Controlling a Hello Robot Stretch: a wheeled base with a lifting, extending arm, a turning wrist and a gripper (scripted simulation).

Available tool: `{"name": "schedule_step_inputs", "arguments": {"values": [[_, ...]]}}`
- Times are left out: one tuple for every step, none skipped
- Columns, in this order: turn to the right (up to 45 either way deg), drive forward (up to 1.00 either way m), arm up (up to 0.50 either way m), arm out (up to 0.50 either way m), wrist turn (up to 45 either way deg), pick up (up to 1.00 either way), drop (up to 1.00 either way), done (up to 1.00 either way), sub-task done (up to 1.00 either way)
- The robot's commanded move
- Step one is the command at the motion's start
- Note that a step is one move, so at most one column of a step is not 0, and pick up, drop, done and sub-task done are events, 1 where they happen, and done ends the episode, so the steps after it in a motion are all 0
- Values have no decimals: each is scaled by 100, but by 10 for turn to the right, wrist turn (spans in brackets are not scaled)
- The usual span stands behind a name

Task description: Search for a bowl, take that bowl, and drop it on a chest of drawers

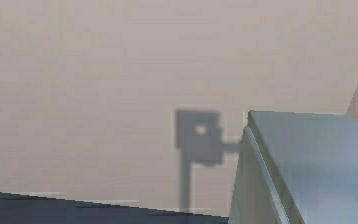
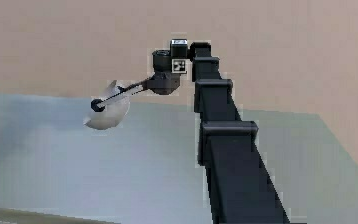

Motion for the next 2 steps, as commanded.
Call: {"name": "schedule_step_inputs", "arguments": {"values": [[0,0,0,-10,0,0,0,0,0],[0,0,0,0,0,0,0,100,0]]}}
